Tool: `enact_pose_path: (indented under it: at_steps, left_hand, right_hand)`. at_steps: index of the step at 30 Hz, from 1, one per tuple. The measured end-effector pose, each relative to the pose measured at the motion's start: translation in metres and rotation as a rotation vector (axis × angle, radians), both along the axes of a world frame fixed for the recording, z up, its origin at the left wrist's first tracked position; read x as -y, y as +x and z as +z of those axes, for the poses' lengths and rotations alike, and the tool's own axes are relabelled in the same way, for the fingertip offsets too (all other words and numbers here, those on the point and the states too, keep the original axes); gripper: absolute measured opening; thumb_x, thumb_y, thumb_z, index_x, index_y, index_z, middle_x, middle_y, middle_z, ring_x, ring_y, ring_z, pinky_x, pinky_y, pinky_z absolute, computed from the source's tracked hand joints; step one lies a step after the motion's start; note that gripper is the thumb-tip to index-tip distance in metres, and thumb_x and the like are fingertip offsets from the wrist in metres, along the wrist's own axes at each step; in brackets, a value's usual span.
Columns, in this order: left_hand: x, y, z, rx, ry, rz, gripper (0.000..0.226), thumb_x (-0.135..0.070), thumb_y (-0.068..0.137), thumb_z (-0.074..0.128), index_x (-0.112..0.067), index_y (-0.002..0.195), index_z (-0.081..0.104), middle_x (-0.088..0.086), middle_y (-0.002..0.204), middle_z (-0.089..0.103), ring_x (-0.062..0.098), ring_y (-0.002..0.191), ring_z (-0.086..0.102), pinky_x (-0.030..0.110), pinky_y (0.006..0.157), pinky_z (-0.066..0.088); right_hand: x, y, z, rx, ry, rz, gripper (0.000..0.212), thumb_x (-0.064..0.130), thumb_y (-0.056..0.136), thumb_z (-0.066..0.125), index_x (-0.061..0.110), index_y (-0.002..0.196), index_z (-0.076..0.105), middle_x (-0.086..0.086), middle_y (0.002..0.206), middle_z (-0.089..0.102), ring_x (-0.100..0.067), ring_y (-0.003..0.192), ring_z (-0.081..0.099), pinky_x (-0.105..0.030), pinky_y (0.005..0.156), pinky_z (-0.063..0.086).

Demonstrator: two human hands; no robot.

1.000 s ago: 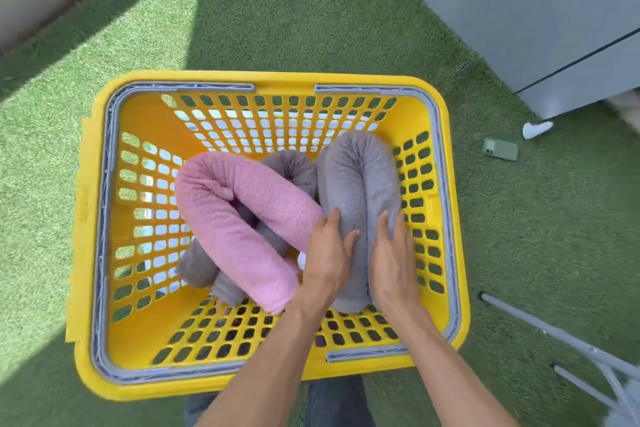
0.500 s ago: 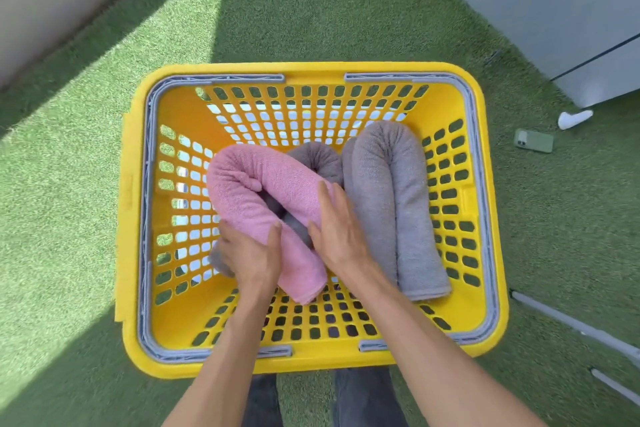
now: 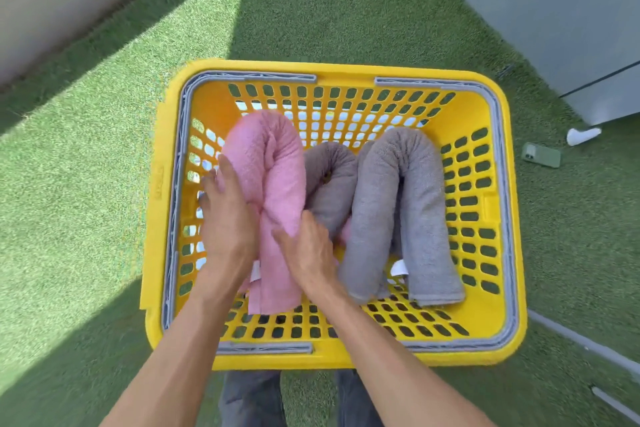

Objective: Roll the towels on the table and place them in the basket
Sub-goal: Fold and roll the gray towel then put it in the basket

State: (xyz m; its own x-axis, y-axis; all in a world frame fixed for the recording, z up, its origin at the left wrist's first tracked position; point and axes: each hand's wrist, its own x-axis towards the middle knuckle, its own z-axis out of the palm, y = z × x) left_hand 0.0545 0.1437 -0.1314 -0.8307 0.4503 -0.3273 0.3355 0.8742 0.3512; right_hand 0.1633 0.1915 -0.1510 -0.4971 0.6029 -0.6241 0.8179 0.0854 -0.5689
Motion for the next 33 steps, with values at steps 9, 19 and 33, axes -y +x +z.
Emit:
enact_pose_path:
  at_steps: [9, 19, 33]
  left_hand:
    - [-0.026, 0.030, -0.017, 0.079, 0.318, -0.342, 0.041, -0.006, 0.093, 0.051, -0.007, 0.134, 0.050, 0.013, 0.136, 0.045, 0.026, 0.126, 0.043, 0.031, 0.100, 0.038]
    - [-0.049, 0.010, -0.077, 0.057, -0.051, -0.713, 0.074, -0.014, 0.075, 0.075, 0.001, 0.139, 0.041, 0.015, 0.147, 0.041, 0.033, 0.134, 0.041, 0.041, 0.109, 0.034]
    - [-0.068, 0.024, -0.096, -0.414, -0.457, -0.756, 0.053, -0.013, 0.089, 0.017, -0.008, 0.128, 0.053, 0.009, 0.134, 0.045, 0.025, 0.121, 0.042, 0.035, 0.093, 0.029]
  right_hand:
    - [-0.031, 0.034, -0.037, 0.052, -0.079, -0.428, 0.048, 0.040, 0.089, 0.059, 0.017, 0.130, 0.051, -0.007, 0.109, 0.068, -0.028, 0.104, 0.063, -0.043, 0.093, 0.051]
    - [-0.016, 0.023, -0.082, 0.067, -0.242, -0.574, 0.067, 0.056, 0.070, 0.069, 0.014, 0.120, 0.056, -0.005, 0.114, 0.066, -0.020, 0.102, 0.065, -0.019, 0.068, 0.055]
    - [-0.028, 0.024, -0.103, 0.127, -0.186, -0.568, 0.106, 0.075, 0.042, 0.063, 0.010, 0.126, 0.054, -0.010, 0.119, 0.066, -0.025, 0.107, 0.064, -0.038, 0.089, 0.054]
